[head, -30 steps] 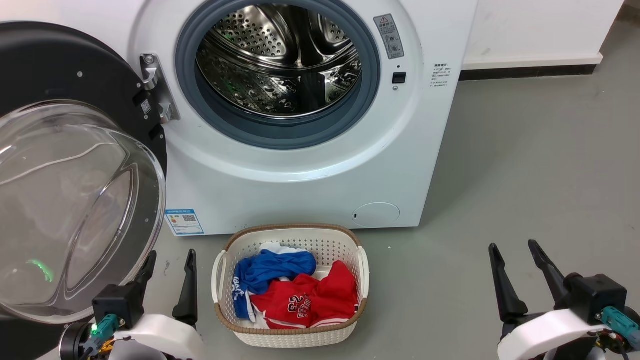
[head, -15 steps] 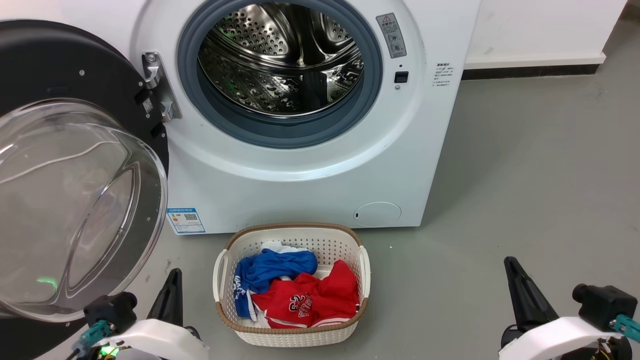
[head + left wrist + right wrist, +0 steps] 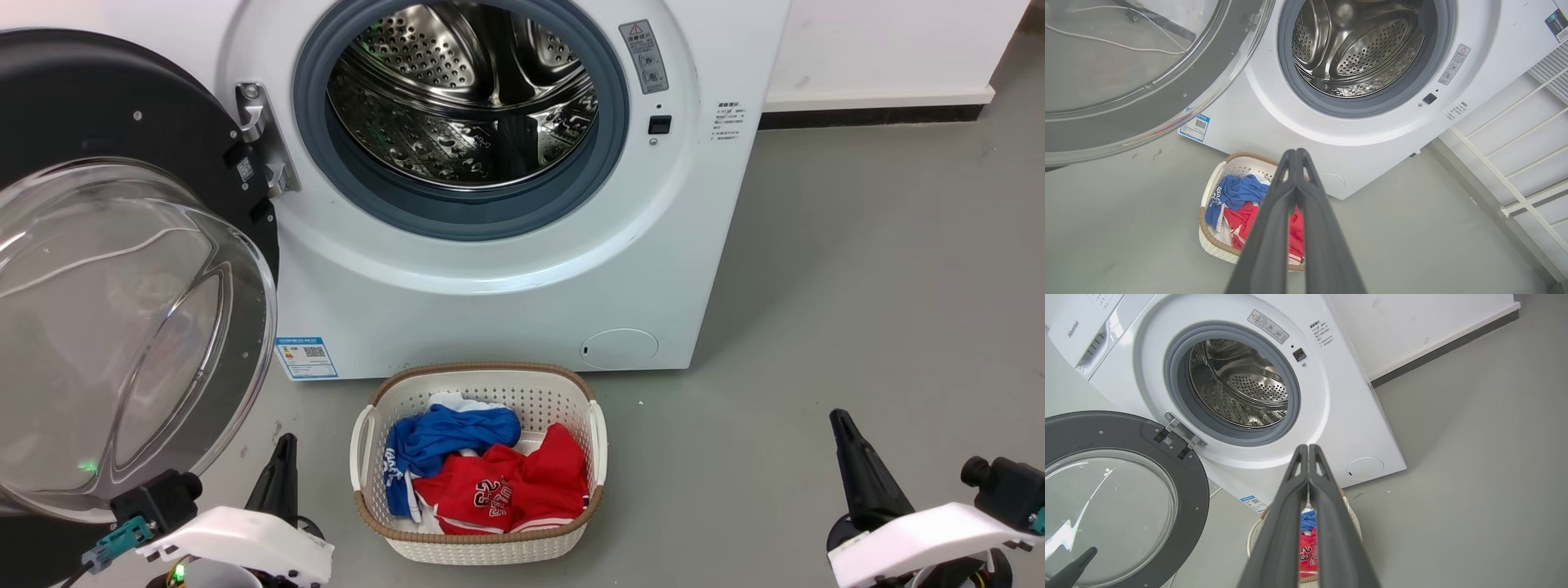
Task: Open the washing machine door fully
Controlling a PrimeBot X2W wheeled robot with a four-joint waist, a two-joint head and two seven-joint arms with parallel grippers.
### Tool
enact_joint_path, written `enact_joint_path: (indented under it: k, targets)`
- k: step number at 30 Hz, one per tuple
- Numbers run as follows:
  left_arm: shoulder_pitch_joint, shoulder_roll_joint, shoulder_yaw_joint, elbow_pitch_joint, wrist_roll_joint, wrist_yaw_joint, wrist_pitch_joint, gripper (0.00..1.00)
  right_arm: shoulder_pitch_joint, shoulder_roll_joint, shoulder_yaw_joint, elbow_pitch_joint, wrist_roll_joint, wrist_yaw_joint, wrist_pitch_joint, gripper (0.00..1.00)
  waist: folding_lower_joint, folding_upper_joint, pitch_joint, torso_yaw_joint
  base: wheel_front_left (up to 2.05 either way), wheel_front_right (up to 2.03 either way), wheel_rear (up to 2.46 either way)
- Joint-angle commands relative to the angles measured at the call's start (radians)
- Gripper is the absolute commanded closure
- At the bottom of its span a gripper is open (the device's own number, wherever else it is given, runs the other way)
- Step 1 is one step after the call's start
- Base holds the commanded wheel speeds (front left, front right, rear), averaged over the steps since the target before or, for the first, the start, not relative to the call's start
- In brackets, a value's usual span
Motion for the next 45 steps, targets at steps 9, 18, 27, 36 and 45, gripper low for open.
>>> enact_joint_path:
  k: [9,18,27,36,45]
  targets:
    - [-0.039,-0.023,0.047,-0.002,-0.12,-0.034,0.032,1.0,-0.046,-0.011,-0.007,0.011,0.163,0.0,0.011,1.0,0.0,0.0,0.002,0.004,0.0,0.0,0.0]
    - [-0.047,-0.047,0.079,0.006,-0.214,-0.059,0.057,1.0,-0.06,-0.013,-0.013,0.03,0.288,0.0,0.021,1.0,0.0,0.0,0.003,0.007,0.0,0.0,0.0]
    - [-0.054,-0.07,0.108,0.014,-0.301,-0.082,0.079,1.0,-0.074,-0.014,-0.02,0.049,0.403,0.0,0.032,1.0,0.0,0.0,0.005,0.011,0.0,0.0,0.0]
    - [-0.061,-0.089,0.133,0.021,-0.372,-0.101,0.098,1.0,-0.087,-0.015,-0.026,0.063,0.494,0.0,0.041,1.0,0.0,0.0,0.007,0.014,0.0,0.0,0.0]
    - [-0.067,-0.108,0.159,0.028,-0.445,-0.121,0.119,1.0,-0.097,-0.015,-0.033,0.08,0.591,0.0,0.05,1.0,0.0,0.0,0.008,0.017,0.0,0.0,0.0]
